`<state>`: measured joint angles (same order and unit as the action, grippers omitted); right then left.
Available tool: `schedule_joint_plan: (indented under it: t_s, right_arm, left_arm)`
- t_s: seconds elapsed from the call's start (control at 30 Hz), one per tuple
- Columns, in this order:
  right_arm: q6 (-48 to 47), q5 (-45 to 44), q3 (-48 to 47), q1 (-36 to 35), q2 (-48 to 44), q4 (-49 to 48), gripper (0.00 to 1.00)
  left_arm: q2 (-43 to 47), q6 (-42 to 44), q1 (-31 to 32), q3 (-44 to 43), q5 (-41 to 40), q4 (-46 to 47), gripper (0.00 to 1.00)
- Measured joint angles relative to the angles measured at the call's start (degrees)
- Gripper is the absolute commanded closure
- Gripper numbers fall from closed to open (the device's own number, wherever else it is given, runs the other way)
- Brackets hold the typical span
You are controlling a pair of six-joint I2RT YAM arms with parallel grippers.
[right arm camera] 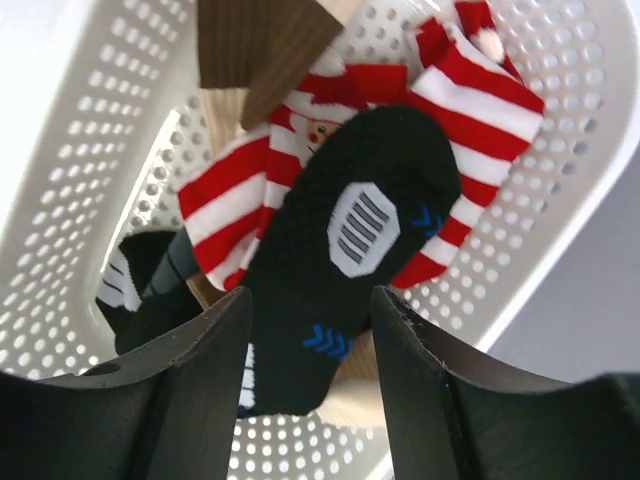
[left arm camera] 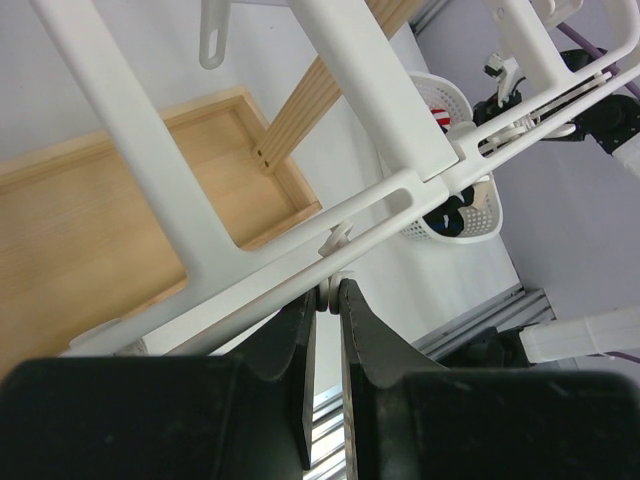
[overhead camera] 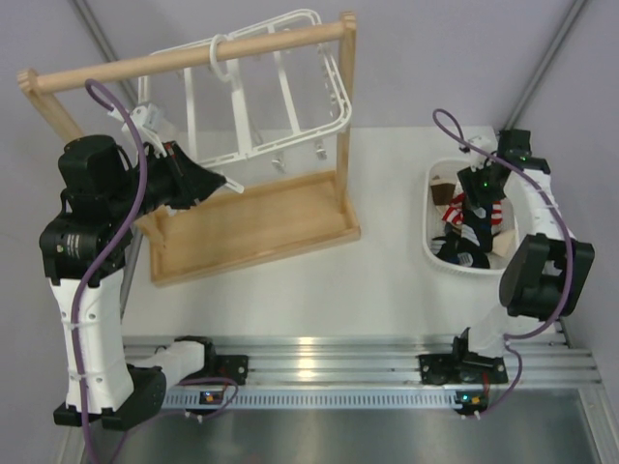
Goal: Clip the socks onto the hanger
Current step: Pick up the sock from the bin.
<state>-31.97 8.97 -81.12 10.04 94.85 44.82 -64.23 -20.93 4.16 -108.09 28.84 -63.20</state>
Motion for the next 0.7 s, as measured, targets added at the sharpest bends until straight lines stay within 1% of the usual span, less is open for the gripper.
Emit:
schedule_joint_plan:
  t_s: [0.2,0.43,0.57,0.6,0.7]
  right_arm:
    - [2.78,-2.38,-0.79,1.01,0.68,1.68,0.5]
    - [9.25,-1.27,-6.84,0.94,8.09,1.99,0.52]
    - [10.97,-1.36,-7.85,0.35,11.06,2.08,0.58]
    - [11.26,-1.44,-7.85,0.2,11.61,2.14,0.62]
    - [12.13,-1.81,-7.85,-0.17,12.94,2.38,0.66]
  left_arm:
    - [0.0,0.02,0.0,0.0,0.0,0.0,0.88]
    - [0.0,0.07,-0.02,0.0,-0.02,0.0,0.87]
    - [0.0,0.07,0.0,0.0,-0.02,0.0,0.87]
    - [0.0,0.07,-0.02,0.0,-0.02,0.0,0.87]
    - [0.0,0.07,-0.02,0.0,-0.02,0.0,0.87]
